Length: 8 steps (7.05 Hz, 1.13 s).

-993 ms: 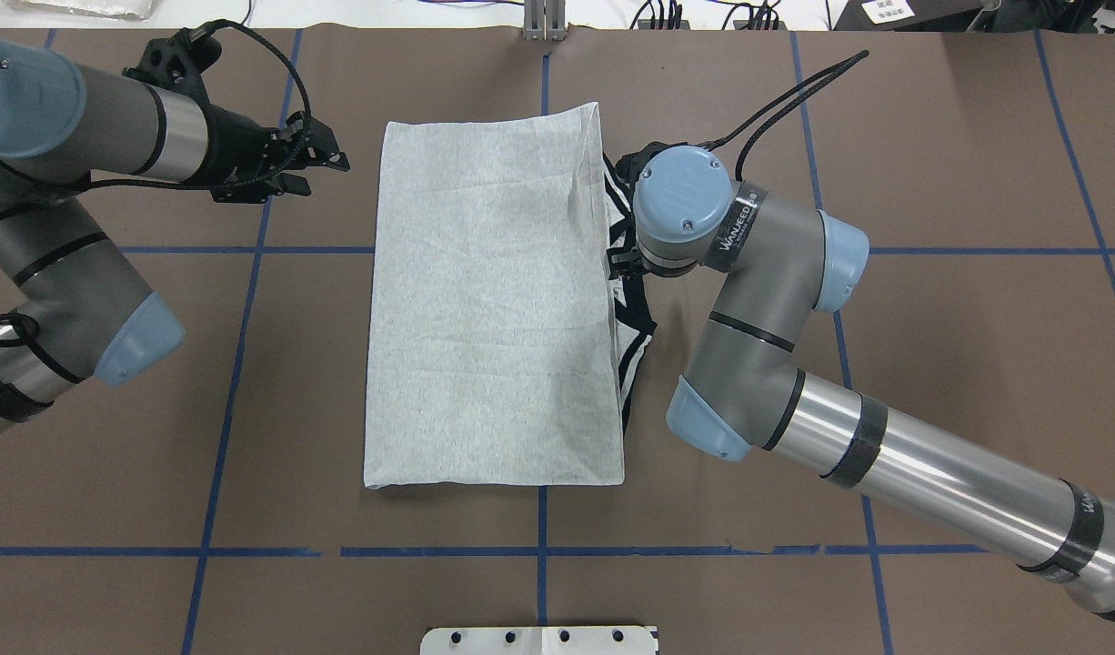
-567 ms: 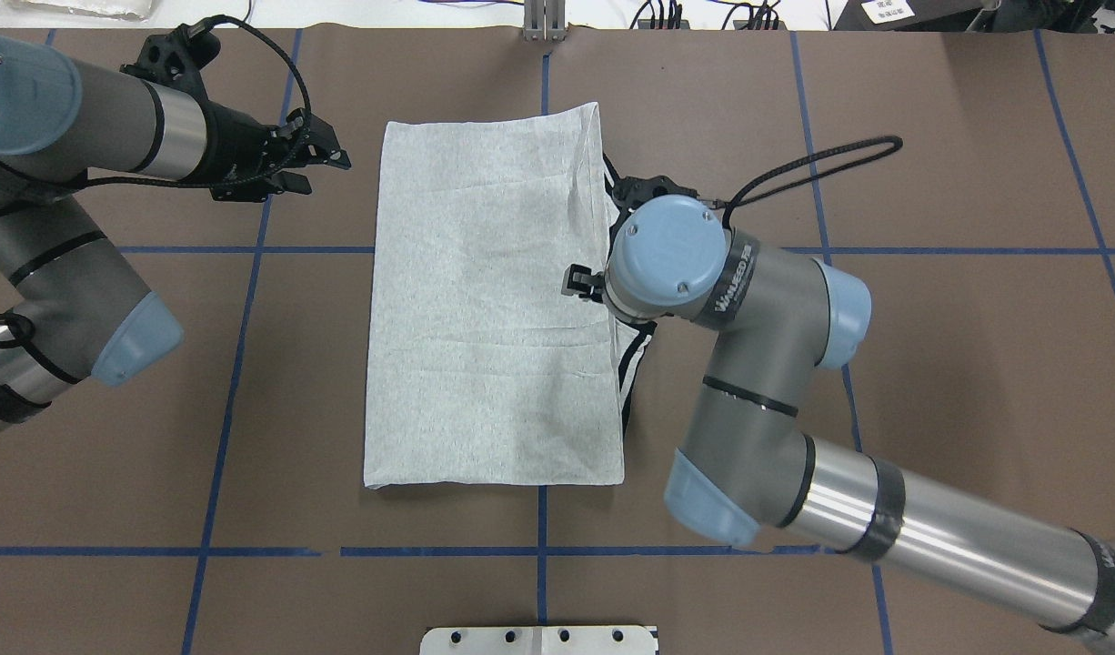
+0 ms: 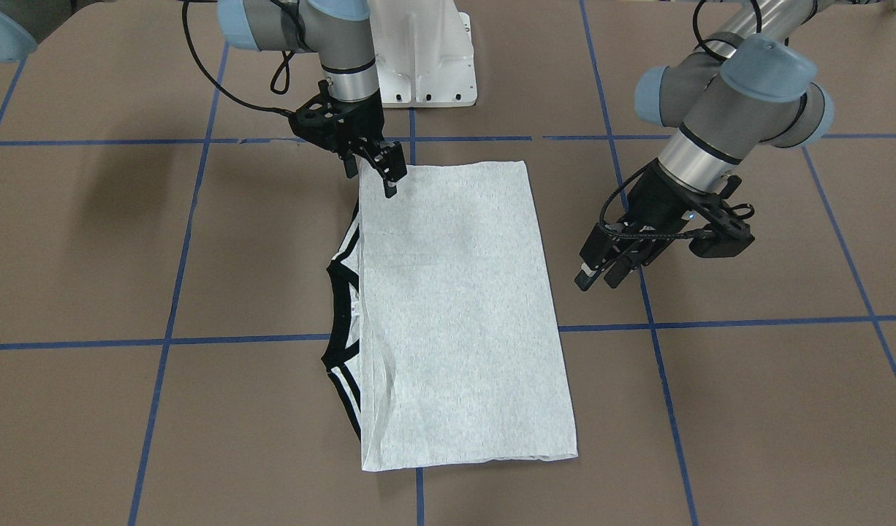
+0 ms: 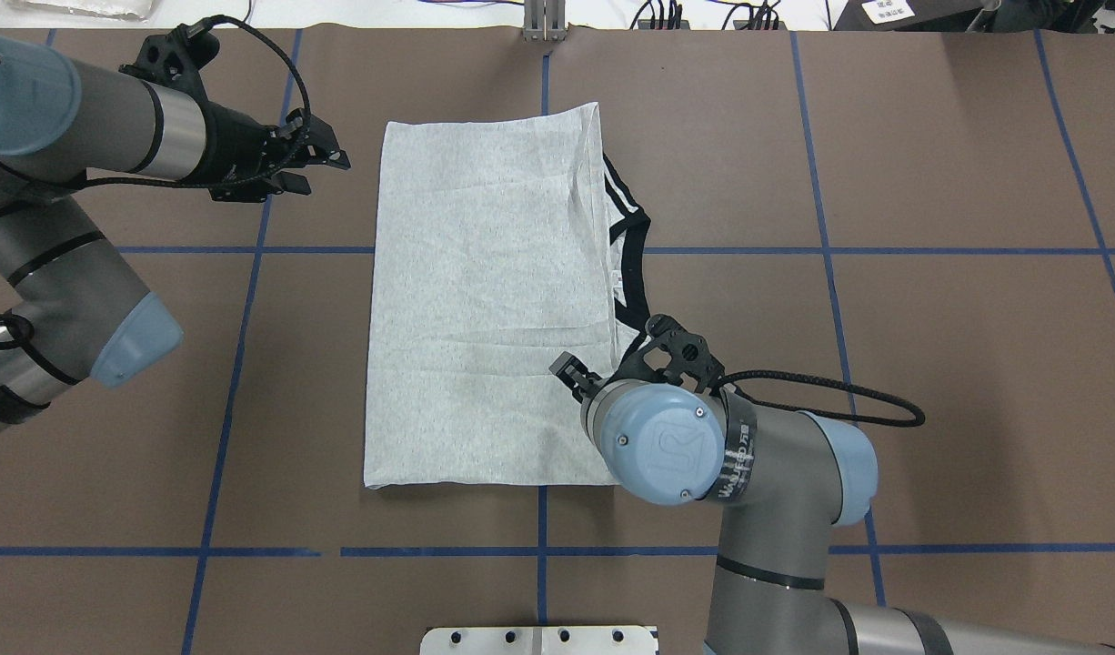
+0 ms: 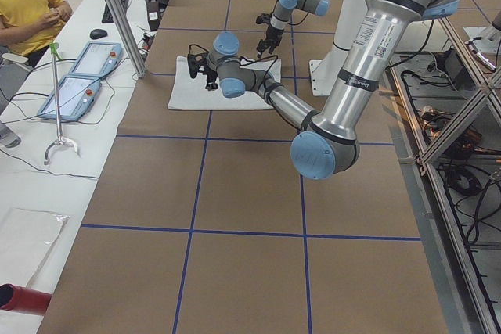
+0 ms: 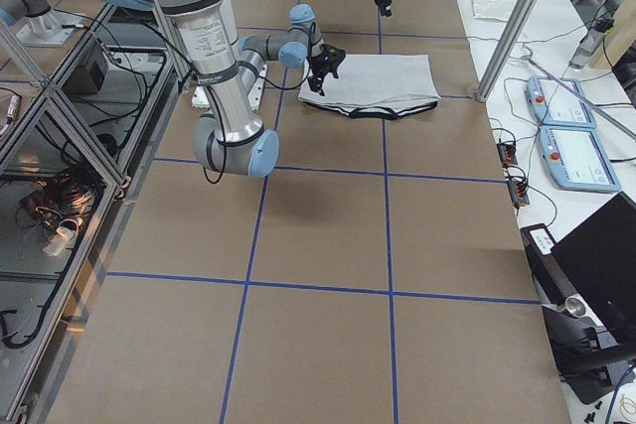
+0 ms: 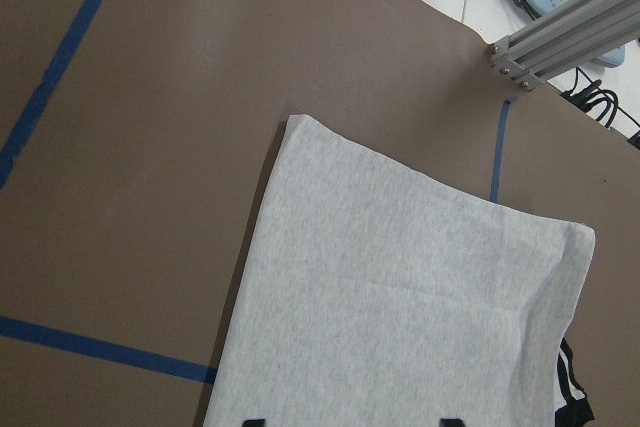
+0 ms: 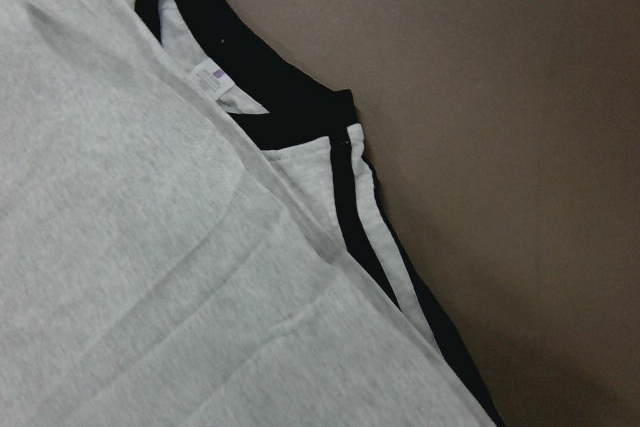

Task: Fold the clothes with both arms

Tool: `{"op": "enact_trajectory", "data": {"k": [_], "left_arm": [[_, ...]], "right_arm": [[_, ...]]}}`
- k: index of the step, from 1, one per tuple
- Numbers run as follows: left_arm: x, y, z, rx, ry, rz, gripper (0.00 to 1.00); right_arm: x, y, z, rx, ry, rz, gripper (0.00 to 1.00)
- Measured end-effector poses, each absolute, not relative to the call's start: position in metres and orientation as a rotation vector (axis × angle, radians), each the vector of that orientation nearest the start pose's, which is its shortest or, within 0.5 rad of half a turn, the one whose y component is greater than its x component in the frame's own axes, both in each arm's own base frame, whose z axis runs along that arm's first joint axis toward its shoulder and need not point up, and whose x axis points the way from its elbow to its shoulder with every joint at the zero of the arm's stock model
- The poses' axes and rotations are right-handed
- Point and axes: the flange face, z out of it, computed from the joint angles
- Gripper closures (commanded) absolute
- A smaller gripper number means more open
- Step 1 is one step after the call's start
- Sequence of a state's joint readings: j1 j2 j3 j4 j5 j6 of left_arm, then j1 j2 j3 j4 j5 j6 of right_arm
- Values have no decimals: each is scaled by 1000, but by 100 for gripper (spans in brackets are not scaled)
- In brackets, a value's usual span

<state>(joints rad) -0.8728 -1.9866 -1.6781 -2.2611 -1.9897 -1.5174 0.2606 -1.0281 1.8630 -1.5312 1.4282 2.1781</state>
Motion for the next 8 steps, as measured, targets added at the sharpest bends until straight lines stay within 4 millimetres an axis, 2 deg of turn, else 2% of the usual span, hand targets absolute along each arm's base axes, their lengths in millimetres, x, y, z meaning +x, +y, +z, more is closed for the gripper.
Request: {"op": "enact_trajectory", "data": {"k": [1,3,7,8], "left_arm": [[335,-544,294,208,1241,-456,35],[335,-544,295,208,1239,-457,35],[336,-544,294,207,1239,-456,35],[336,-544,294,208,1239,-456,35]], "right_arm": [[-572,-286,226,-40,-914,917,0],[-581,-271,238,-49,-894,927,0],[-592,-265,251,-40,-863,921,1],[-595,-266,253,-35,-858,922,8]]}}
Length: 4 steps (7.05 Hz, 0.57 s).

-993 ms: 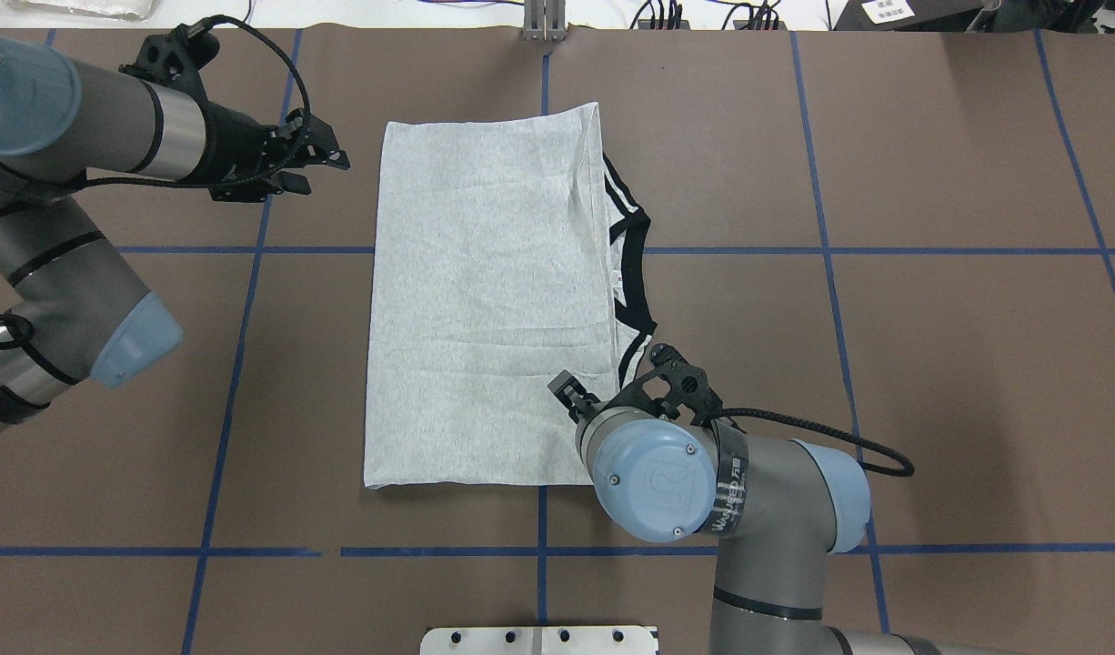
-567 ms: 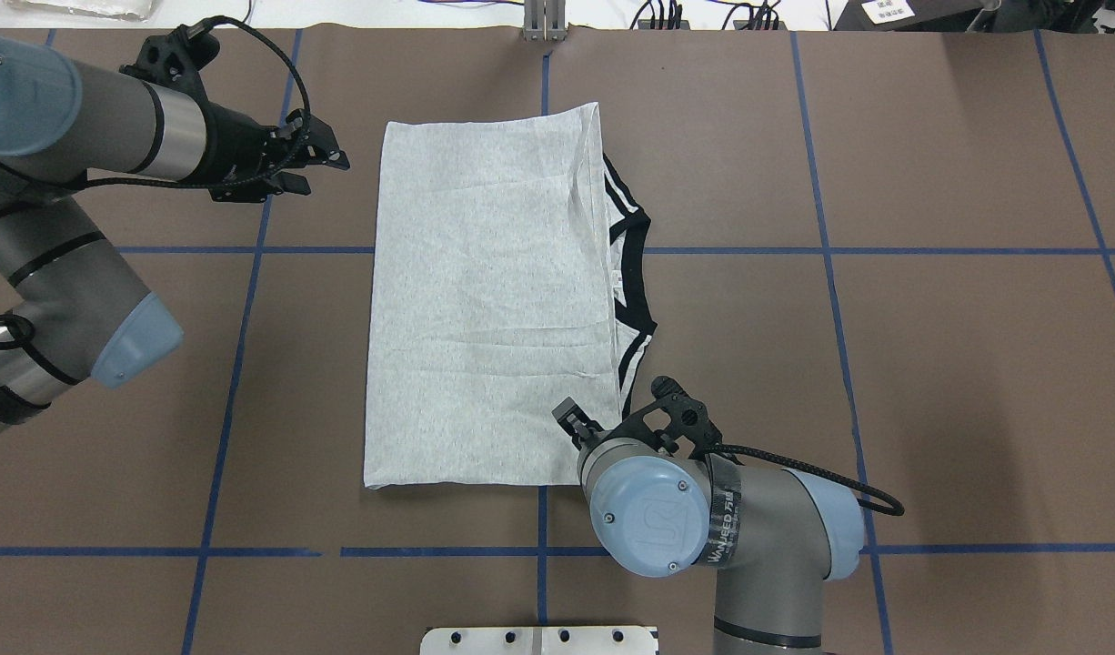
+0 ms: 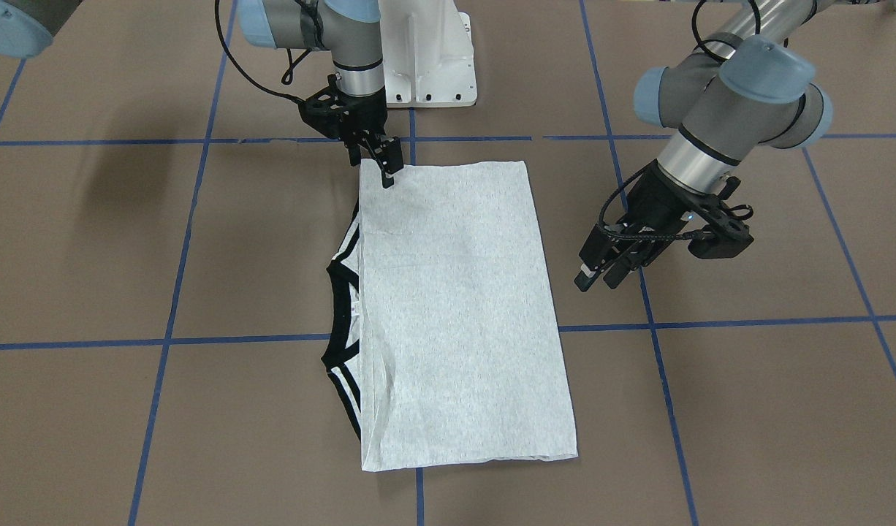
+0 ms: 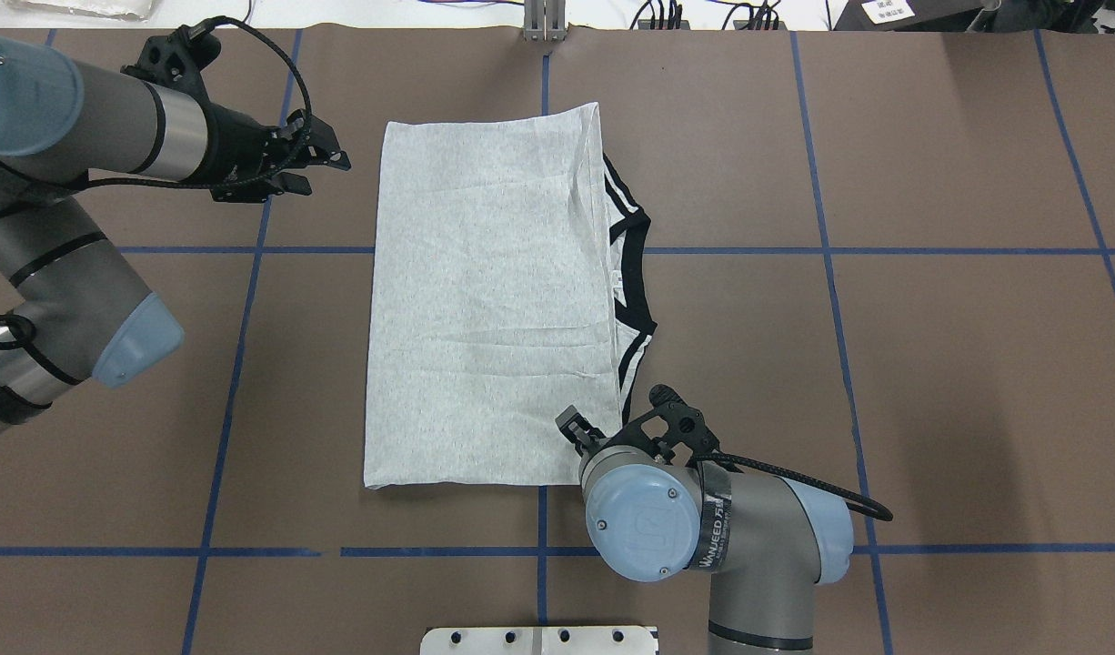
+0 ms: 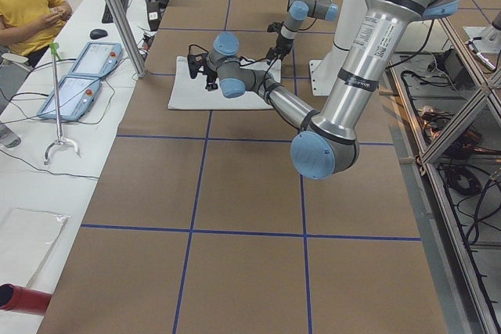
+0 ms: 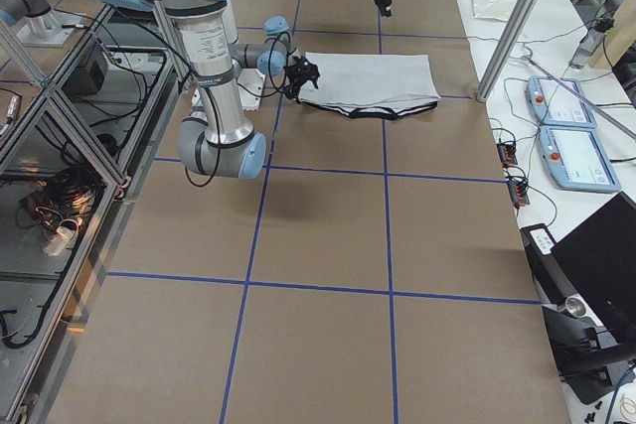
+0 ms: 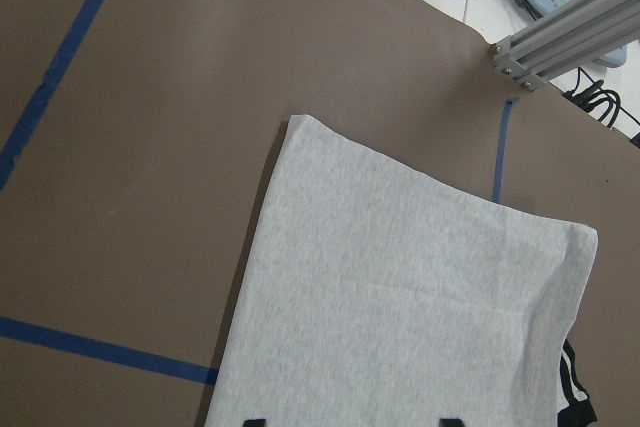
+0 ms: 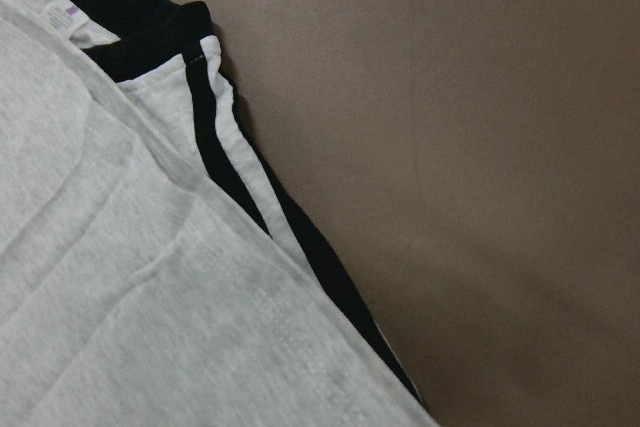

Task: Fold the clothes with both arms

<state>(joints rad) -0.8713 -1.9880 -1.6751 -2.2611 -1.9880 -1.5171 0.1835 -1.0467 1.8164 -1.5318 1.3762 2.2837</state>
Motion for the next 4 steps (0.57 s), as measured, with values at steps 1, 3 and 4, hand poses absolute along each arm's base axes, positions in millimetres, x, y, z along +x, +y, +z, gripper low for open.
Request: {"op": "enact_trajectory", "data": {"k": [1,3,4], "left_arm": [[336,-544,294,208,1239,-456,35],[336,-544,294,208,1239,-456,35],[336,-544,294,208,1239,-456,34]], "right_arm": [[-598,-267,254,-27,-858,924,24],[-603,-267,254,-20,-859,928,98],[-604,-268,253,-20,-861,931,100]]}}
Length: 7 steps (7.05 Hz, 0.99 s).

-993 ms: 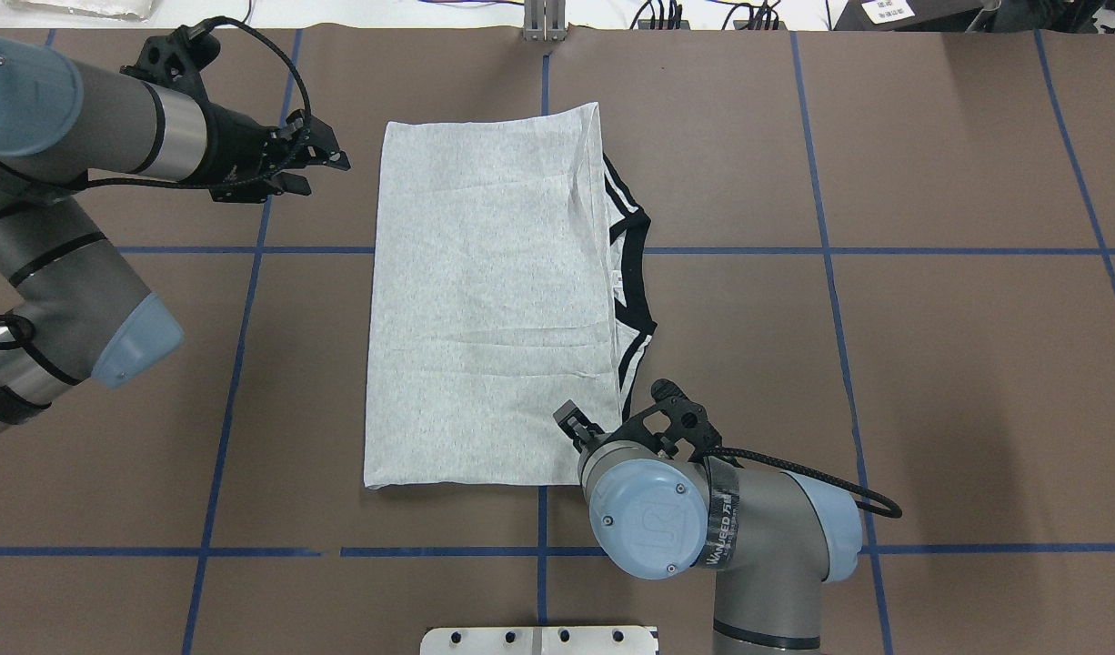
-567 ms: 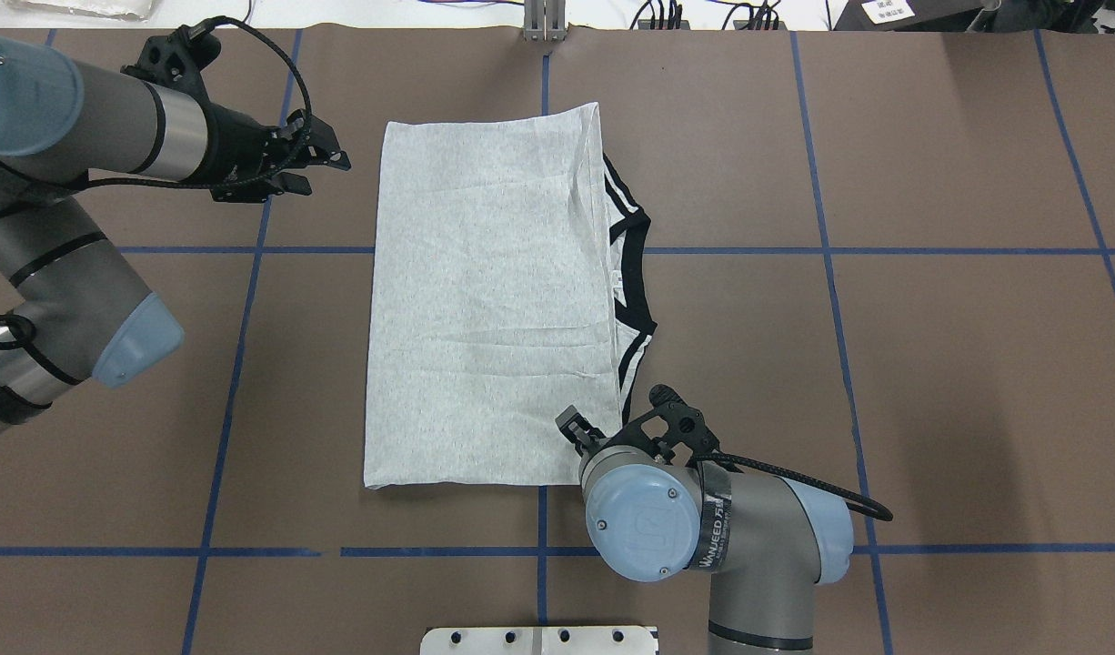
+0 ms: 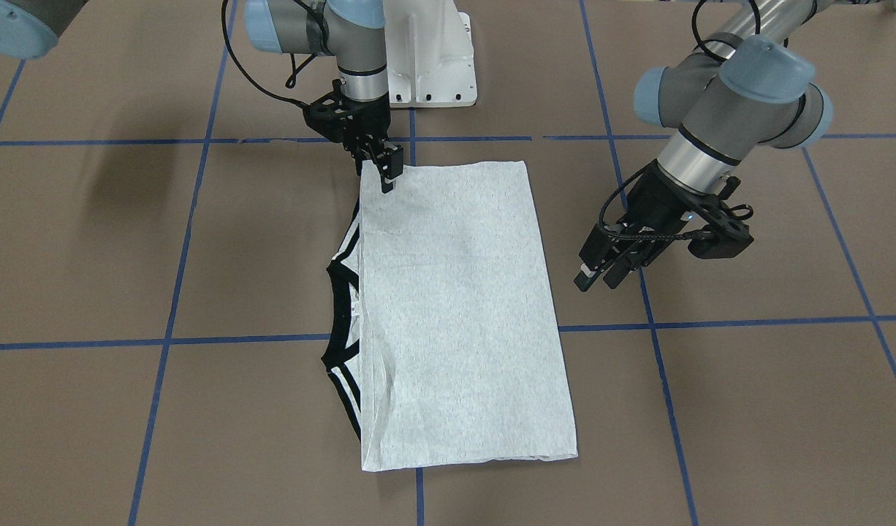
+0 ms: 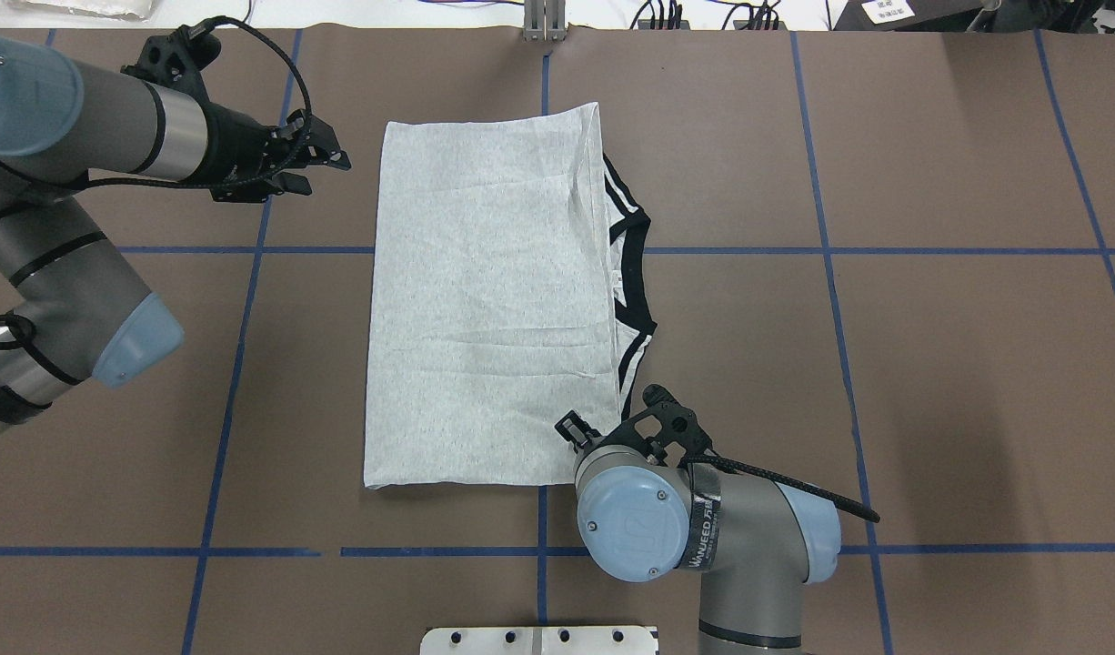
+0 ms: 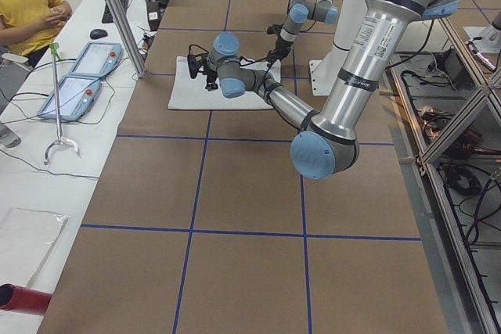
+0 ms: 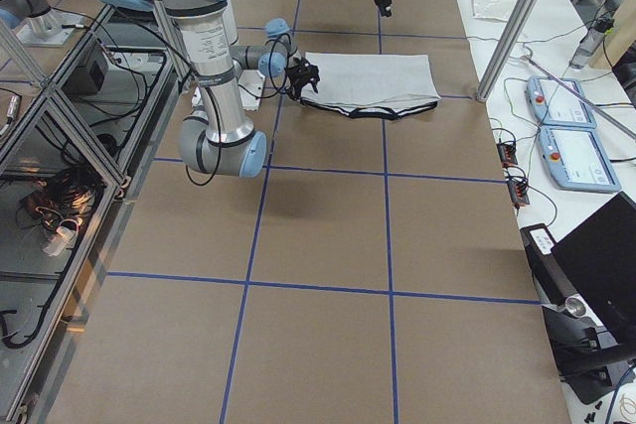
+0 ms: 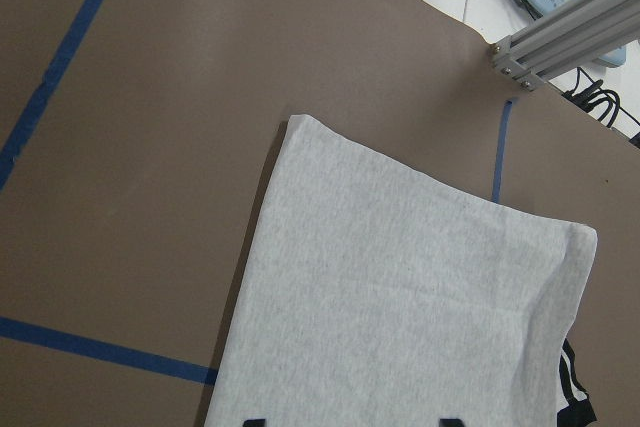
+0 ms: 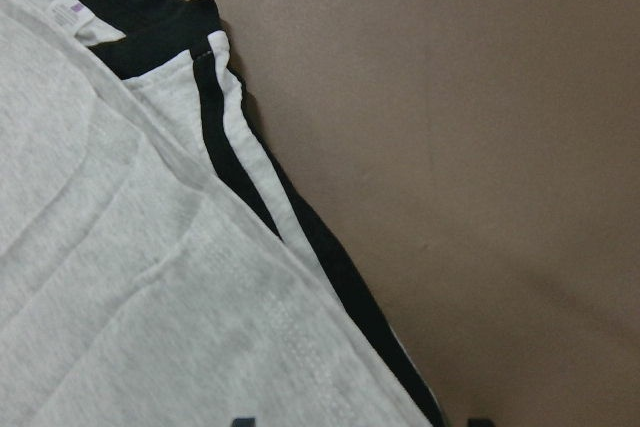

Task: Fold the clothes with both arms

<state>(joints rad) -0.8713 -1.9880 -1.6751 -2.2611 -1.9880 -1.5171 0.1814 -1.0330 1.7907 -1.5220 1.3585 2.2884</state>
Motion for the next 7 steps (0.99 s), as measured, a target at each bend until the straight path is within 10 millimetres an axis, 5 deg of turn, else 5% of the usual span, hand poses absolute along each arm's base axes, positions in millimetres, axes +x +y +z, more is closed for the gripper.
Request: {"op": "enact_trajectory", "data": {"k": [7], "left_arm": [[336,-543,293,204,1243,-462,34]], "right_arm": [[-593,-269,232,-32,-897,932,100]]}}
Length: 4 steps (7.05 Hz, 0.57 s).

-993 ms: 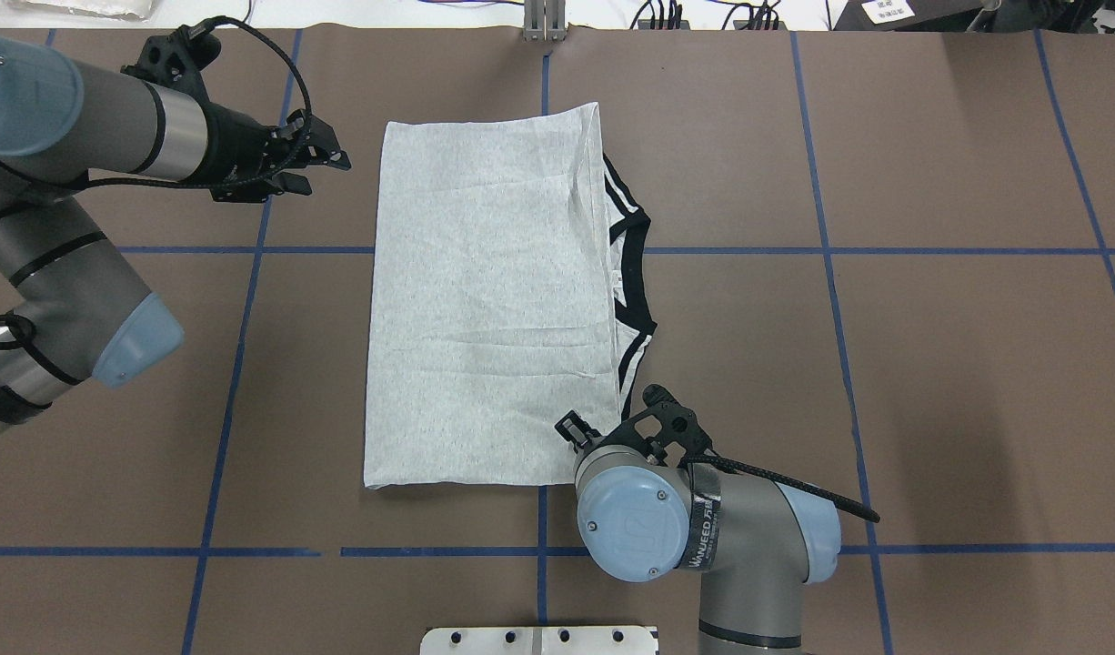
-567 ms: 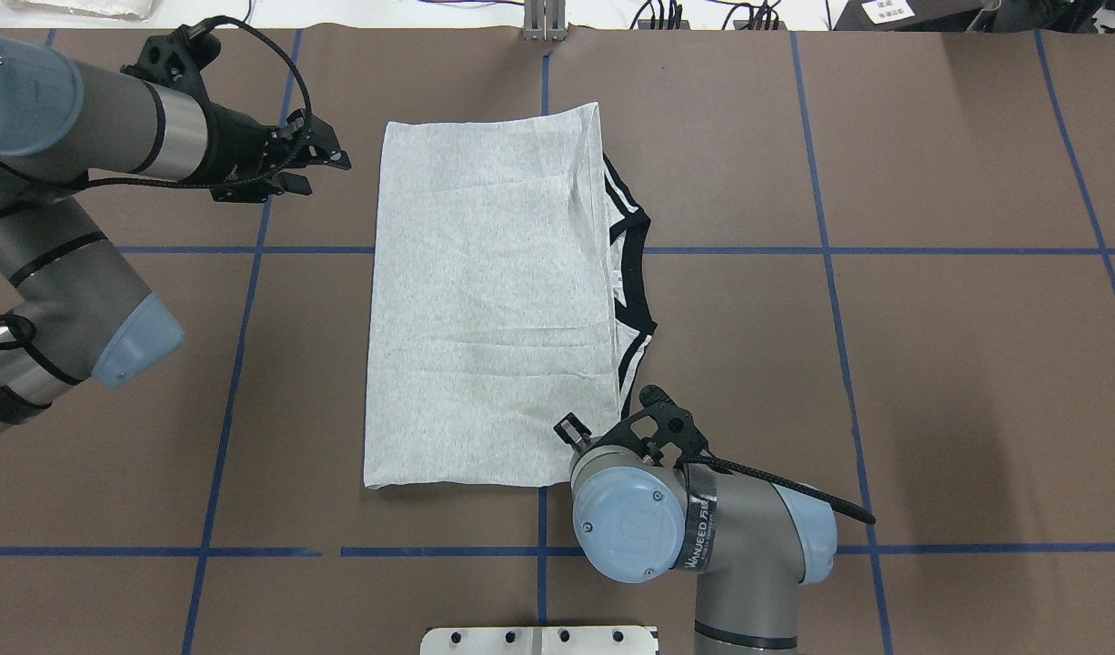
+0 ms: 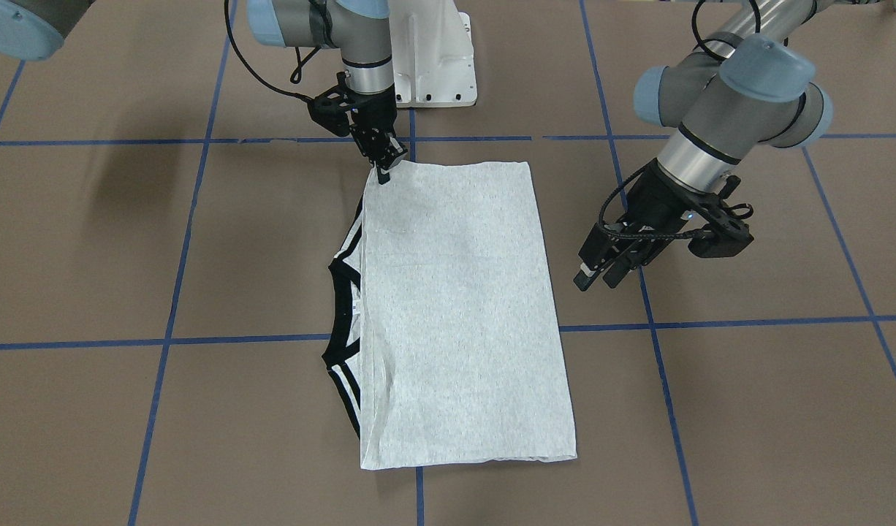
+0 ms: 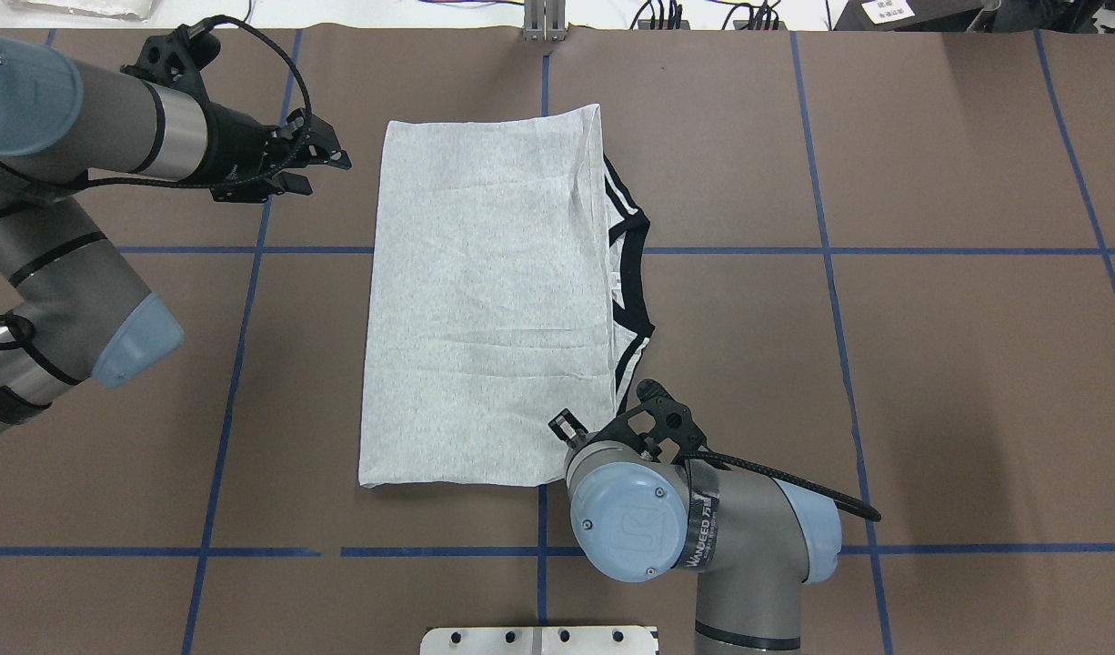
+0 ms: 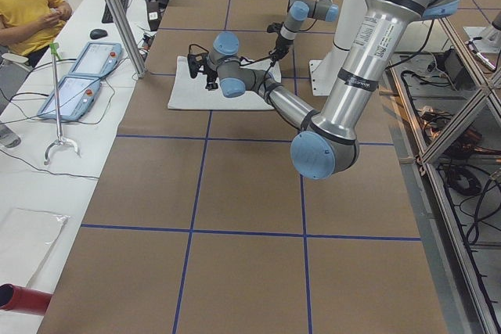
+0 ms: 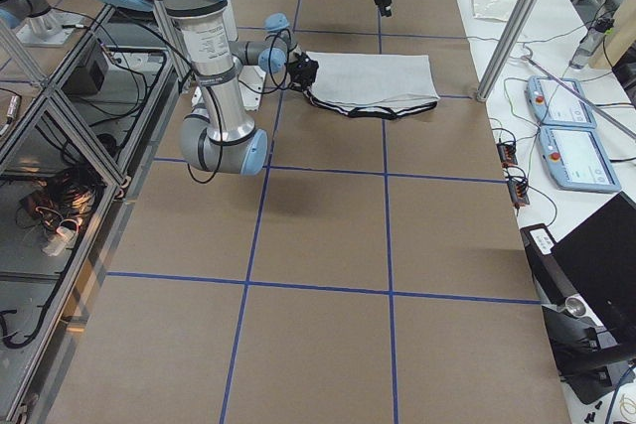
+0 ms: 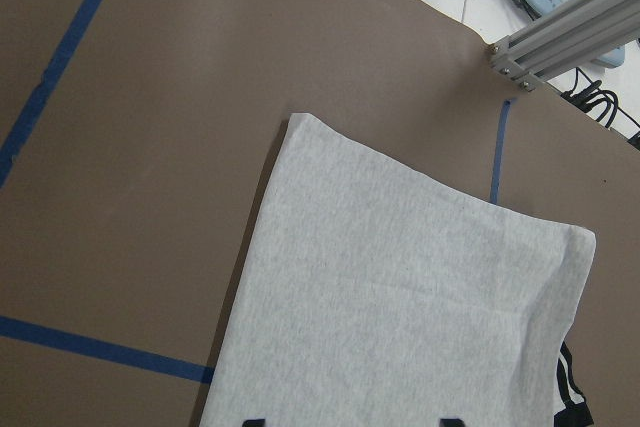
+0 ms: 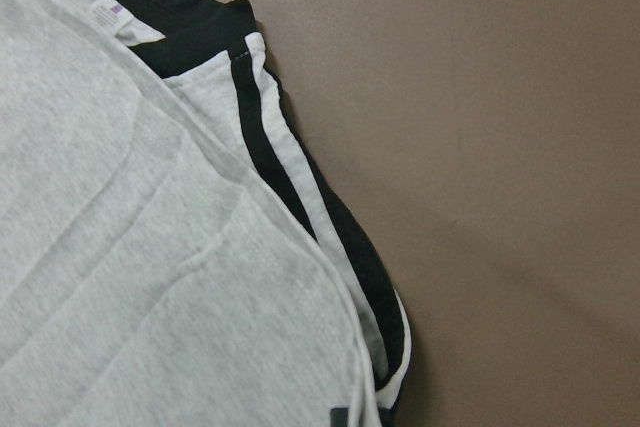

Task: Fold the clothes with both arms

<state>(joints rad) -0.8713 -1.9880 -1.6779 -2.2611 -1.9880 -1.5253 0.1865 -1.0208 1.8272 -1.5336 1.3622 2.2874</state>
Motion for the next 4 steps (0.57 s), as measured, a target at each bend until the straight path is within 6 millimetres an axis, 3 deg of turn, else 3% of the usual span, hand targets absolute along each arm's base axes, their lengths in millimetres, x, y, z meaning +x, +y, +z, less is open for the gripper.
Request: {"op": "enact_trajectory", "data": {"k": [4], "left_arm": [[333,-539,293,178,1253,-499,34]], "right_arm": [[-581,-270,226,-34,-915,926,100]]}}
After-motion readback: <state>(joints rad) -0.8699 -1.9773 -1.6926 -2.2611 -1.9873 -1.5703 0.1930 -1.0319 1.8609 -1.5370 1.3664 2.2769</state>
